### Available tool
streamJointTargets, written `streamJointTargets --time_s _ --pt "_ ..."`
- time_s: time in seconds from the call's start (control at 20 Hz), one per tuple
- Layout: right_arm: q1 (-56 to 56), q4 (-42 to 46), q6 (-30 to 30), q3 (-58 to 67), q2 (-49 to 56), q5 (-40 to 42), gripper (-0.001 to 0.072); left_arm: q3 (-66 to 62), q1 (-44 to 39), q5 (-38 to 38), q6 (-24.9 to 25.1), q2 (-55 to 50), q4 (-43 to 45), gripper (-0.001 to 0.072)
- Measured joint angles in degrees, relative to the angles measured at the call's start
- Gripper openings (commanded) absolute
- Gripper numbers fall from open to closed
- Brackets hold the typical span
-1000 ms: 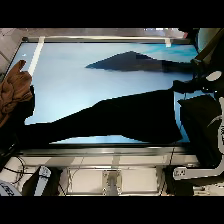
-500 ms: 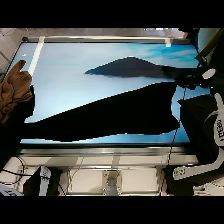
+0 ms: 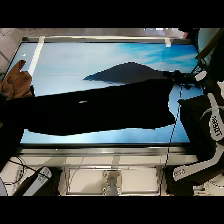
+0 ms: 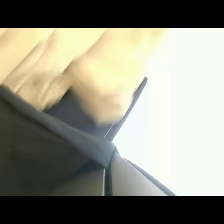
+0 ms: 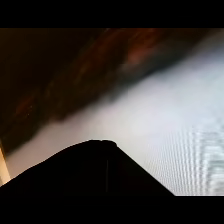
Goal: Fold the clothes and pants, and hang the long-sleeved shirts on hangers.
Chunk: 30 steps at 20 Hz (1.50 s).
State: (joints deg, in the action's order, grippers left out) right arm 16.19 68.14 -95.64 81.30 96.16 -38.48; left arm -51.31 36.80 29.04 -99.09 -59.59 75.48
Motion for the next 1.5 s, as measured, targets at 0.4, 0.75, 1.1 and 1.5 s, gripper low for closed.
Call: streamJointTargets --time_s 0.4,0.75,1.1,1.5 --pt "-1.0 1.2 0.1 0.0 0.2 0.0 0.0395 -5.6 -7.1 -11.2 -0.8 -14.7 -1.0 0.0714" --pt "2.8 5.6 5.2 -0.1 -4.9 -15.0 0.0396 -5.0 0.3 -0.4 0.3 -8.2 2.5 0.0706" --pt "6.9 3.5 12.2 -10.3 -23.4 -23.1 0.0396 14.7 12.3 12.1 1.1 6.2 1.3 0.0705" --pt "3.0 -6.7 15.5 -16.6 -32.0 -21.5 0.0395 23.5 9.0 -6.1 10.0 -2.2 -25.8 0.0705"
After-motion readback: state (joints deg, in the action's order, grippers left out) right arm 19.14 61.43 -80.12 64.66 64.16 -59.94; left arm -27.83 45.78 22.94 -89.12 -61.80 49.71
